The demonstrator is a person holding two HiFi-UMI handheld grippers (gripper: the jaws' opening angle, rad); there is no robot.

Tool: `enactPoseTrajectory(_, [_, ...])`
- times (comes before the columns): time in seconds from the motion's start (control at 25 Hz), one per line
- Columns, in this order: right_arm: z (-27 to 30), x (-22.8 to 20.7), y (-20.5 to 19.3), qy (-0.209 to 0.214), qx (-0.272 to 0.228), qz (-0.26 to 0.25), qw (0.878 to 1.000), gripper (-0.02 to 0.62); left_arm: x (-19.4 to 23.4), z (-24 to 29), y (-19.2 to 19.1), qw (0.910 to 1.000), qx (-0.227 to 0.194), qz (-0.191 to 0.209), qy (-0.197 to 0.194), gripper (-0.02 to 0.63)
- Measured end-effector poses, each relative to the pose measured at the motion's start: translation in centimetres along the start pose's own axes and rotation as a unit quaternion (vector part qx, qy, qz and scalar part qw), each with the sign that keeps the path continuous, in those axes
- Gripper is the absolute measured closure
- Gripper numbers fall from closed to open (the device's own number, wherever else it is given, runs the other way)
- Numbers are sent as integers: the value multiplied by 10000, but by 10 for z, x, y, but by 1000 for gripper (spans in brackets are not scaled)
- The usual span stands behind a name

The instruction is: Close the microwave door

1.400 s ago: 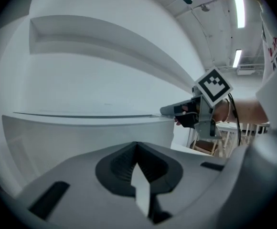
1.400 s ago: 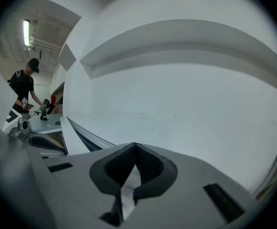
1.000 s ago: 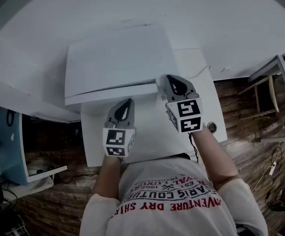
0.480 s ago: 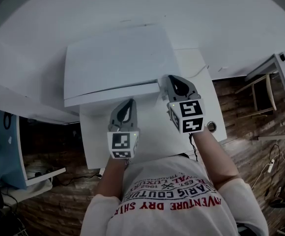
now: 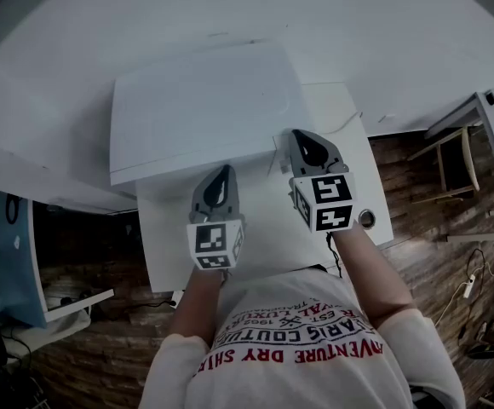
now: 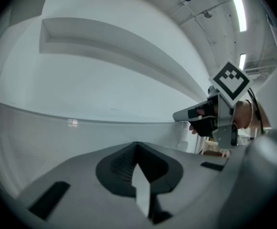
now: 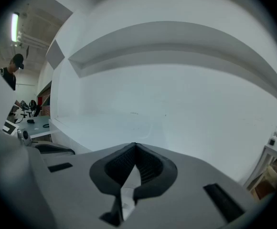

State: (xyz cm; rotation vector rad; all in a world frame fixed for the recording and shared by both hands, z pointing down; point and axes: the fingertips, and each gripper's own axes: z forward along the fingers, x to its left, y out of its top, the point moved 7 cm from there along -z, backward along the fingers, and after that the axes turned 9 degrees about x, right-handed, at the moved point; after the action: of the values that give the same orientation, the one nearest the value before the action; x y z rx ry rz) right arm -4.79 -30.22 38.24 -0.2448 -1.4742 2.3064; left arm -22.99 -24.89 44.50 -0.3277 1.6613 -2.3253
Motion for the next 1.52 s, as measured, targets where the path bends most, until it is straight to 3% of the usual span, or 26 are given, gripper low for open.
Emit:
enactPoseTrajectory(0.16, [0, -2, 0, 32, 78, -25, 10000, 584, 0, 1, 0, 9999, 59, 83, -109, 612])
enactPoseTrajectory(0.24, [1, -3, 1, 149, 187, 7, 9997, 584, 0, 0, 2, 9998, 128, 167, -22, 612])
enactPoseTrajectory(0.36, [-1, -4, 1, 223, 272, 44, 9994, 584, 4, -7, 6, 9998, 71, -60, 167, 612])
enactPoseTrajectory(0.56, [-24, 5, 2, 323, 37, 386, 9987, 583, 7, -24, 22, 9993, -93, -51, 347, 612])
enactPoseTrajectory(0.76, [-54, 28, -6, 467, -293, 516, 9971, 583, -2, -56, 36, 9998, -207, -29, 46, 612])
enactPoseTrajectory(0.96, [-78, 48, -24, 681, -620, 1044, 9903, 584, -8, -87, 35, 9997, -117, -59, -217, 612])
enactPoseTrajectory(1.12, [-87, 60, -39, 587, -774, 921, 9910, 584, -8, -105, 23, 9993, 2, -228, -291, 612])
enactPoseTrajectory(1.32, [-90, 70, -65, 605, -541, 1189, 9896, 584, -9, -119, 2, 9985, 105, -435, -319, 612])
enactPoseTrajectory(1.52, [-91, 81, -77, 627, -353, 1090, 9914, 584, -9, -124, -10, 9973, 171, -624, -349, 612])
